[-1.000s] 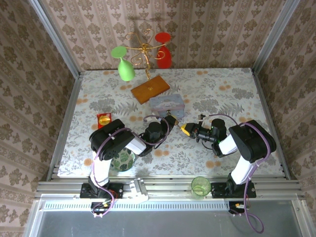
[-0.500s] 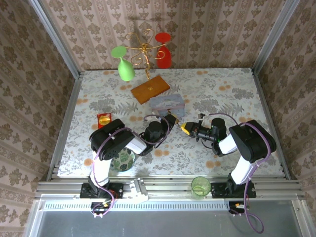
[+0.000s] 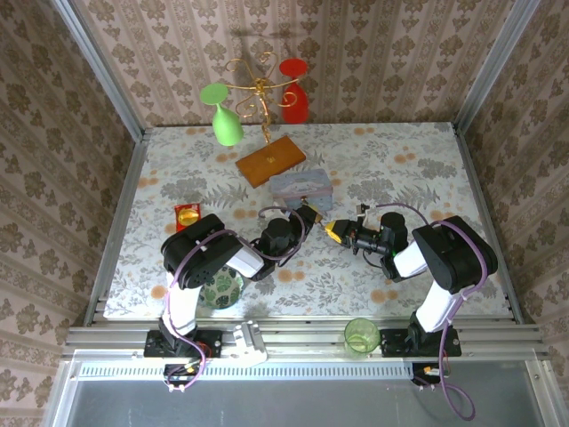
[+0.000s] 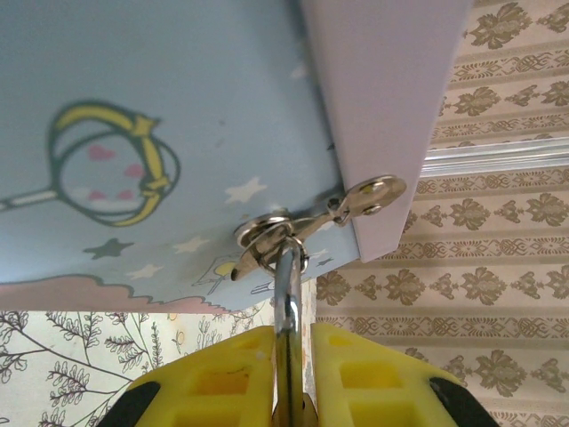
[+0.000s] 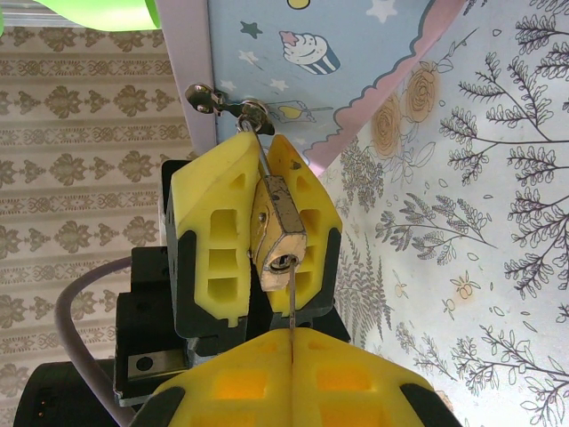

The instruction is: Unlock a padlock with a key

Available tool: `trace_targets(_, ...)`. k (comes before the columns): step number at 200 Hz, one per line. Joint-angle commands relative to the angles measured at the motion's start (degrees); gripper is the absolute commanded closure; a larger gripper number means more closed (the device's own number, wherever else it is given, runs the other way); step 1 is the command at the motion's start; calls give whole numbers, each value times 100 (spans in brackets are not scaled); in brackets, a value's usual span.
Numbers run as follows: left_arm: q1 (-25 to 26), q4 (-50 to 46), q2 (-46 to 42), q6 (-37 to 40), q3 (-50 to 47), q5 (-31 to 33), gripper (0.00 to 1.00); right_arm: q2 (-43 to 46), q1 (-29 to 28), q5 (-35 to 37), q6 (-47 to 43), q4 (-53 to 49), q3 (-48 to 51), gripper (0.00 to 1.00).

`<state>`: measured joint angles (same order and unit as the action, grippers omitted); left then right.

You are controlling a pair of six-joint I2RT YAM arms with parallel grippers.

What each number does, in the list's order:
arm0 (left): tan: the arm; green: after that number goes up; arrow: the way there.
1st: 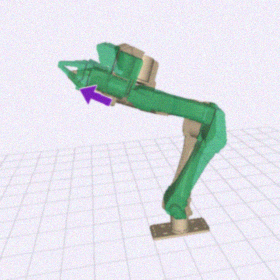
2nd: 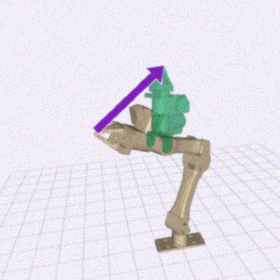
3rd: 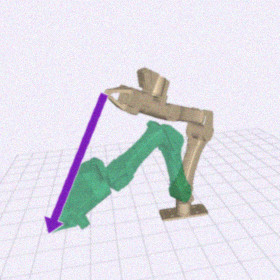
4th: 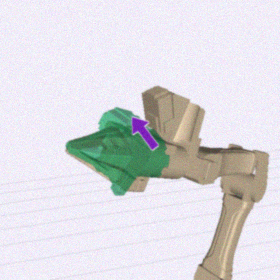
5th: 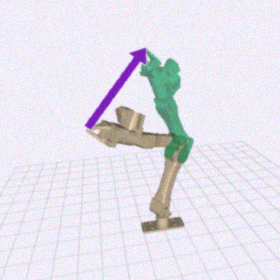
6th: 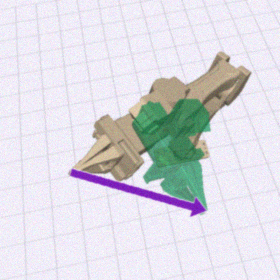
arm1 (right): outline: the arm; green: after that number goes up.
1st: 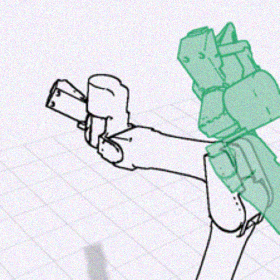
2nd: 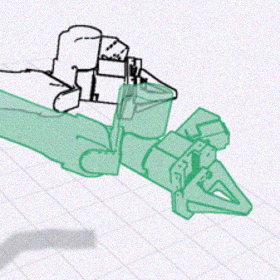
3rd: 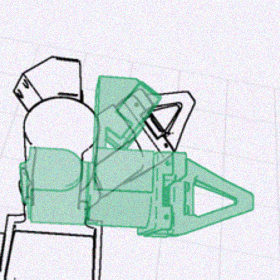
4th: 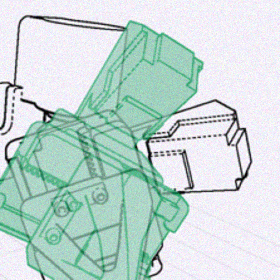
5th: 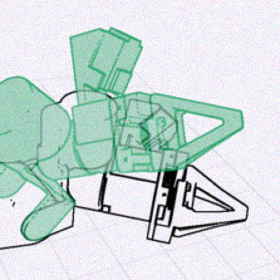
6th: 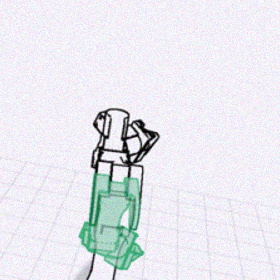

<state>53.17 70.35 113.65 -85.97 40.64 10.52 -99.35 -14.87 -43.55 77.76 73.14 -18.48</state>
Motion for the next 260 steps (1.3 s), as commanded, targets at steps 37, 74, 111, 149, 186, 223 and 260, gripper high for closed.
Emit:
trace_targets(37,140,486,52,-44,126,-315,100,270,57,75,-223,119,-77,100)
trace_targets(74,140,484,39,-76,137,-318,100,118,94,107,-196,171,-87,100)
trace_targets(111,163,479,-27,-67,175,-393,100,-119,82,60,-210,205,-199,100)
trace_targets(149,181,487,-49,-52,214,-527,100,-31,90,149,-210,185,-156,100)
trace_targets(186,256,487,-103,-61,209,-608,100,-283,124,232,-82,195,-252,100)
trace_targets(223,290,486,-172,24,116,-626,100,-428,283,49,92,184,-434,100)
trace_targets(260,308,489,3,-16,143,-568,100,-316,242,43,141,171,-332,100)
